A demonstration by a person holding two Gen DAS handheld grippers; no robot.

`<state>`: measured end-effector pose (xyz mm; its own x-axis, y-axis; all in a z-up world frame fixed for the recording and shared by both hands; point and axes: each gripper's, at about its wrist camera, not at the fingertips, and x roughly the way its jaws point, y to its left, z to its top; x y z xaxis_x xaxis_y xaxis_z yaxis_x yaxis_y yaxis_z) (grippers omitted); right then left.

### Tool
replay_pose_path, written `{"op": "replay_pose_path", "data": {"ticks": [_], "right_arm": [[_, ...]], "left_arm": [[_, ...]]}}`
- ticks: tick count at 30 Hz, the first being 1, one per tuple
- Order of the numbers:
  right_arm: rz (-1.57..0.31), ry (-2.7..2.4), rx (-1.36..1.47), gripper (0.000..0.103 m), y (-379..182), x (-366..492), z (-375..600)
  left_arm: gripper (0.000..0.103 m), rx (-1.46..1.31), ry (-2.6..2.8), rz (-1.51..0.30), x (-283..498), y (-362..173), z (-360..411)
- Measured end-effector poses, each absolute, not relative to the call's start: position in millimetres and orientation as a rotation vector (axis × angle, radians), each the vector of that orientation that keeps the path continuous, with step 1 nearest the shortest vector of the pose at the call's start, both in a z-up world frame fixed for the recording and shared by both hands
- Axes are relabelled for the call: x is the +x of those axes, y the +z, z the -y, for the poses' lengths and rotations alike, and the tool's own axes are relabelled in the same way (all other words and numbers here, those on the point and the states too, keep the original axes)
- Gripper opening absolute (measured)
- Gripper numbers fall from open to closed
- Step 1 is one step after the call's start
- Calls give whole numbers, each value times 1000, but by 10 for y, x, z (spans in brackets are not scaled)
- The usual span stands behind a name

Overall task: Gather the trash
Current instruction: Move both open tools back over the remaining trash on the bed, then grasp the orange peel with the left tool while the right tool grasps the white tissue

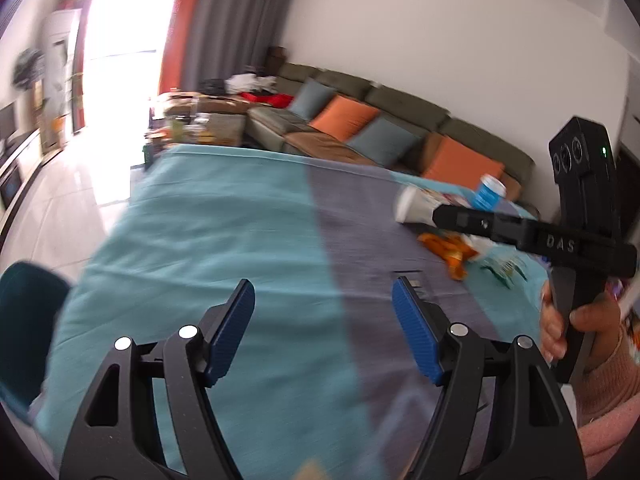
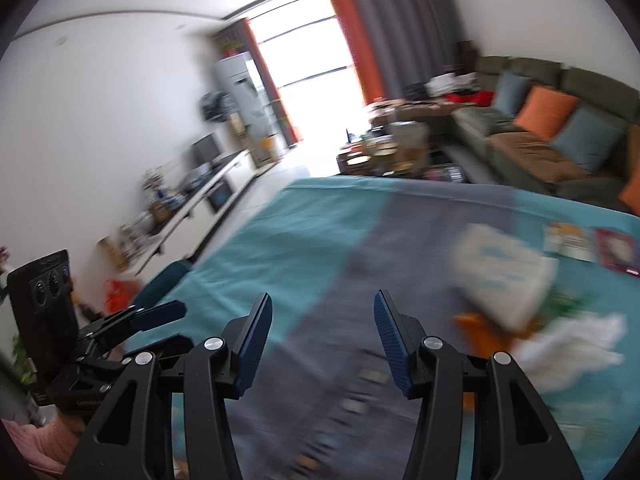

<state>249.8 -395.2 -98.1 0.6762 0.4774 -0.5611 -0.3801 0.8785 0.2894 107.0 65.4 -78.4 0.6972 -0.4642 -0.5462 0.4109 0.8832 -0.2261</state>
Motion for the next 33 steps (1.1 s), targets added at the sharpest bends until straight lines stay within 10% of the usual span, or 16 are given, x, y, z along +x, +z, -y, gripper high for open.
{"op": "replay_pose_path", "data": {"ticks": [20,33], "right_arm": [[-657,184,317,51,-1324,2525,5627],[-729,253,316,53,-1551,2662,5533]], "left_arm": [[59,127,-735,-831,1680,-1016,1312],[19,152,-721,-912,1894,-1238,1603]]}}
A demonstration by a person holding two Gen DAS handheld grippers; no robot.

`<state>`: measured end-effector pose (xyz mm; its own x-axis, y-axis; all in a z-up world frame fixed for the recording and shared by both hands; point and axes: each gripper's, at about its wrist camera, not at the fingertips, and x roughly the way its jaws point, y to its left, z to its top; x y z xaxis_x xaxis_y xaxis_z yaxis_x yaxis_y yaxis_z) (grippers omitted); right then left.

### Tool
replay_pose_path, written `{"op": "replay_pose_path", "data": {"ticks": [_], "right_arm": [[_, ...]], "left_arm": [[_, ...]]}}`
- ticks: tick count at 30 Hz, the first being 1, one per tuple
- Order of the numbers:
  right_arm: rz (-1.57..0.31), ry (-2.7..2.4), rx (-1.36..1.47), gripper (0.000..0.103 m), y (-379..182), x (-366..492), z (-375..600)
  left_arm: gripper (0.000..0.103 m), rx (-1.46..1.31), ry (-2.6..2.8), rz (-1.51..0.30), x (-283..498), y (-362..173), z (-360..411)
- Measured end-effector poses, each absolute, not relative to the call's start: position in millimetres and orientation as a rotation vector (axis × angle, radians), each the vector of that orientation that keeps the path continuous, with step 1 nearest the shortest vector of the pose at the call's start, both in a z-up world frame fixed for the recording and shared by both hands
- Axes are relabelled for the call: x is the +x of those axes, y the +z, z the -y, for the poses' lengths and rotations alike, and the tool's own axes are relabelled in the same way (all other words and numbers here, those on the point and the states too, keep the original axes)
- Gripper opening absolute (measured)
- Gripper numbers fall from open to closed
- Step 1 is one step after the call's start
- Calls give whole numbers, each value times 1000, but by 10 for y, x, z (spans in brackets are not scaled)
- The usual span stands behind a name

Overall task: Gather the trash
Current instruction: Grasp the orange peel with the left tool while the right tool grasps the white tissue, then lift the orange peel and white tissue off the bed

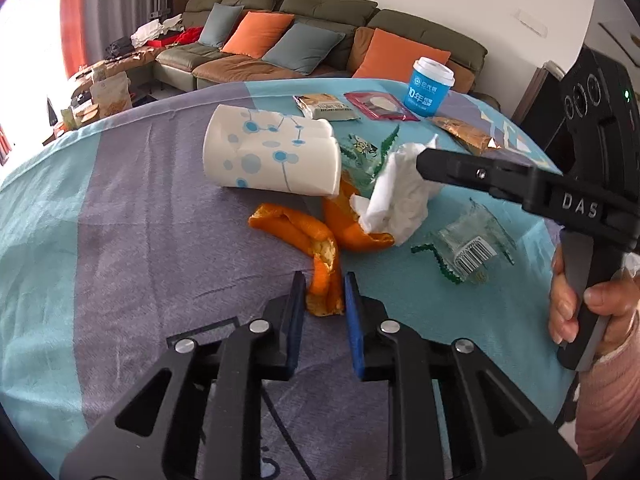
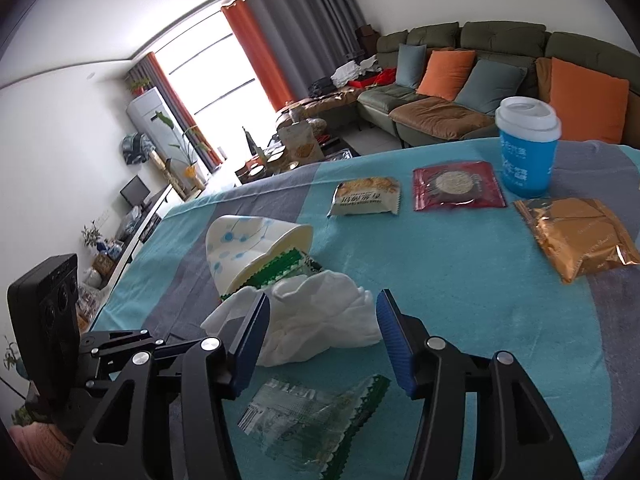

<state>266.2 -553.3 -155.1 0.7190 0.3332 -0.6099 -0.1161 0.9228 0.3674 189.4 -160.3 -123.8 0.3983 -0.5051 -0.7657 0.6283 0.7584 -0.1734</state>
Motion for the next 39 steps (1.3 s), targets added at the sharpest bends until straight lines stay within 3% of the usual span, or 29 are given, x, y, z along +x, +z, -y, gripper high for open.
{"op": "replay_pose_path", "data": {"ticks": [2,4,9,12,18,20,22,24,28,29,31,33,39], "right_arm": [[-733,265,310,49,-1548,2655,5506],[-736,273,298,33,-1547,2647,5478],[-738,284,275,8,-1520,2625,5435],[-726,289,267,3,-1489,2591,5417],[-701,292,271,3,-1406,2508,5417],[-697,260,280,8,-1395,2509,5470],[-705,230,329,46,-1421,2549,5575],[-712,219,353,52,-1460,2595,5635],[-763,249,364,52,-1554,2707,5614],[-772,260,370,50,-1576,2718,5606],[-788,280,377,21,-1621,2726,5593],[-790,290,377,4,-1628,2703,5586],[-724,329,342,2,-1444,2522,5510]], "left_arm": [[17,150,-718,-907,1899,-1229,1594],[16,150,-716,-900,1884,-1213,1567],[14,126,-711,-879,1821,-1162,1421],[14,103,-706,-858,1775,-1105,1304],[13,69,-682,-821,1683,-991,1012],[13,64,-668,-811,1658,-961,933],[13,50,-663,-805,1628,-936,828],[13,41,-650,-801,1612,-922,743],[12,25,-633,-802,1578,-924,611],[12,19,-628,-803,1566,-924,565],[12,12,-620,-803,1549,-922,535],[12,6,-612,-803,1532,-922,484],[12,-14,-582,-794,1490,-902,294]]}}
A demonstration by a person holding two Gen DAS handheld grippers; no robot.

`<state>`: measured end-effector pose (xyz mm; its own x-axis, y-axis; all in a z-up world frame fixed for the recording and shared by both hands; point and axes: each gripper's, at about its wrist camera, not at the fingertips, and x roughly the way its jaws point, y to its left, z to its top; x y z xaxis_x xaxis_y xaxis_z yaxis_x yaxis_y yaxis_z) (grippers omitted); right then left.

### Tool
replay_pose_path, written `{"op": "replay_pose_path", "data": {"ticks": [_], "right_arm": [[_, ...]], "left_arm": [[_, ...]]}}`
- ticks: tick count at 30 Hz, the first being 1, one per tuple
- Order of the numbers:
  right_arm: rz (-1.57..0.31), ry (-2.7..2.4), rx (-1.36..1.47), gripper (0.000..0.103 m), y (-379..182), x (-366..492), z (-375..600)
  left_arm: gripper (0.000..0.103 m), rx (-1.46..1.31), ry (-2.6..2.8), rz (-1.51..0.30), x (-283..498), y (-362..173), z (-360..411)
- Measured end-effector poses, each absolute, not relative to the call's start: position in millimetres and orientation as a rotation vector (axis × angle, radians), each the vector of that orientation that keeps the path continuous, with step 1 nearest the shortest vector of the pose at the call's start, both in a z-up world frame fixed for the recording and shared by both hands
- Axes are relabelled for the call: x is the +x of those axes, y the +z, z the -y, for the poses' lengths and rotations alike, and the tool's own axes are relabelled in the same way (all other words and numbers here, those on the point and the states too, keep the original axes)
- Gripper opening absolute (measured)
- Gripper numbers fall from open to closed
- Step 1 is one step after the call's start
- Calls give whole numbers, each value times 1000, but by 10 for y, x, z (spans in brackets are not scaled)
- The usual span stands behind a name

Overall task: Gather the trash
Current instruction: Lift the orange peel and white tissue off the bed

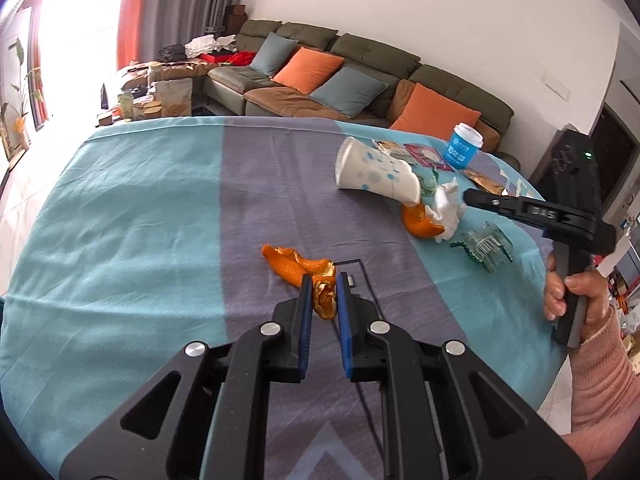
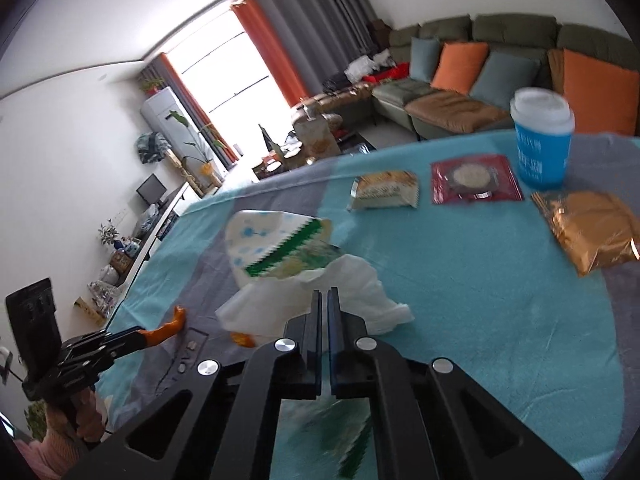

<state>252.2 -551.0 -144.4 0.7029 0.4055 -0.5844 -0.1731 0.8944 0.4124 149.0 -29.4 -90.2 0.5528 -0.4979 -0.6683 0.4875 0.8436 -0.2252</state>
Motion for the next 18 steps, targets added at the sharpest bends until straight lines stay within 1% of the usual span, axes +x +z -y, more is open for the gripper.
{"op": "replay_pose_path", "data": {"ticks": [5,6,8,9,10,18], "right_arm": [[-672,343,308,1,-1238,2404,5424],[-665,326,307,3,-1214,2407,5425],[-671,295,324,18,-1228,2458,5483],[-688,286,339,34,-1252,2507,5516],[-701,264,356,42,-1296,2560,5558],[-831,278,378,42,-1659,2800,5582]], "left_arm": [[12,-29,-559,-773,1418,-842,97],[12,-30,-554,-768,1404,-827,68],[12,-32,-548,-758,1376,-803,16],[12,-37,-543,-756,1362,-796,-22],[12,-38,-538,-755,1356,-792,-41],[12,-60,-519,-767,1332,-824,-186]]}}
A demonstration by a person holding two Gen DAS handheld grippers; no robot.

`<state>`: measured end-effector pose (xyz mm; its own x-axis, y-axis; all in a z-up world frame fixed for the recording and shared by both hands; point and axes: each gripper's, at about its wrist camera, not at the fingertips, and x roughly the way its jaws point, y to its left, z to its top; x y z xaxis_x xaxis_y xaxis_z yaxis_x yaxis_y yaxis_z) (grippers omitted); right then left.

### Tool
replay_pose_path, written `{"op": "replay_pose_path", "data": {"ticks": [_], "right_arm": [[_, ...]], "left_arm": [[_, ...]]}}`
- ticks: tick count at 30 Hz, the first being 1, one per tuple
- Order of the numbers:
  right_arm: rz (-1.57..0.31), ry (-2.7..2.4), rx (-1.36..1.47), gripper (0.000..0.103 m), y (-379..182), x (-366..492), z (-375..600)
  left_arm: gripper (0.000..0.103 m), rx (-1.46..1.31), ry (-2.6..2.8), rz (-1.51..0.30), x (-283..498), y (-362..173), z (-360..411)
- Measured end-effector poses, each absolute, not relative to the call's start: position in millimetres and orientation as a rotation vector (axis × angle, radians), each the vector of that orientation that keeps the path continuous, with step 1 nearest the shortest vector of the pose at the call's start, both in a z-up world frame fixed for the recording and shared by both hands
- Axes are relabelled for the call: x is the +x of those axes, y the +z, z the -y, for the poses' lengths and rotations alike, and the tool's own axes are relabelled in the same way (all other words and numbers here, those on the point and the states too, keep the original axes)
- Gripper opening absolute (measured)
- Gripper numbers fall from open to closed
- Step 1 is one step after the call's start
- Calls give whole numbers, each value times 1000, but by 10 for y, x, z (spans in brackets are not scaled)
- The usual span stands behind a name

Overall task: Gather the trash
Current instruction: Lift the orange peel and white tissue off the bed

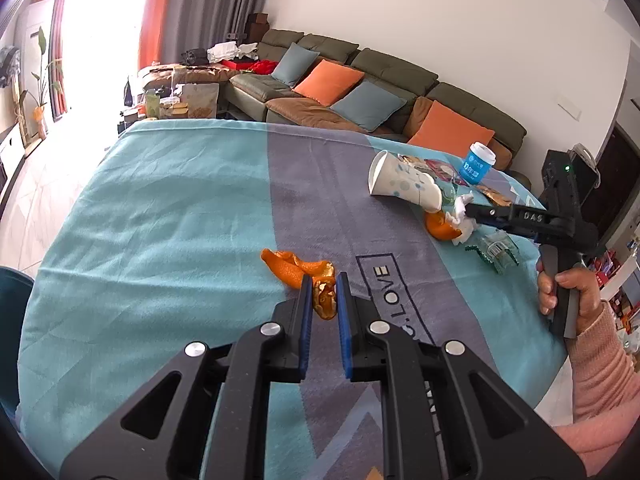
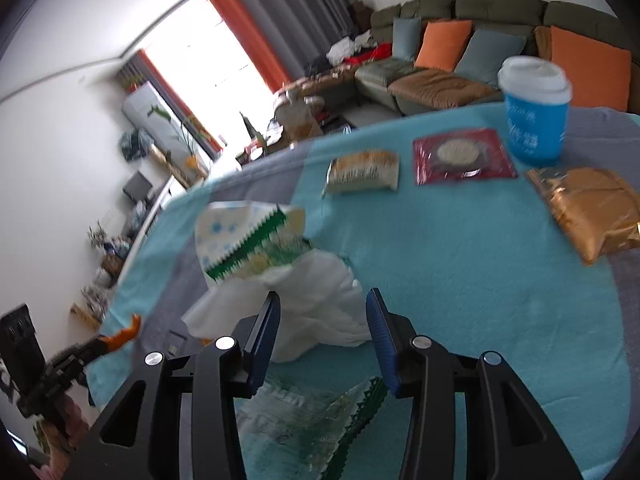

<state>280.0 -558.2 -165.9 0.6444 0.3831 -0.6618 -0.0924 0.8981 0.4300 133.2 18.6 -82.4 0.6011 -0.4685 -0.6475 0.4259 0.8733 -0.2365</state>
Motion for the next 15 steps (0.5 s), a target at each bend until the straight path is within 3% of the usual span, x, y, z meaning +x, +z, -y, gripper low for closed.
{"op": "replay_pose_path", "data": {"ticks": [2,4,5,15], "right_arm": [[-839,299,383,40,-1687,2812,5566],[-831,314,385,11,-1677,2799,5568],[-828,322,385,5,-1670,2791,5568],[-748,390,340,2,-1437,2596,5438]], "left_arm": [[12,-61,-515,-771,1334,-846,-187],[12,-63,-510,-774,1330,-859,-202],[12,-64,-509,-775,1328,-859,-206],[12,-71,-501,-774,1318,-877,-263]]}}
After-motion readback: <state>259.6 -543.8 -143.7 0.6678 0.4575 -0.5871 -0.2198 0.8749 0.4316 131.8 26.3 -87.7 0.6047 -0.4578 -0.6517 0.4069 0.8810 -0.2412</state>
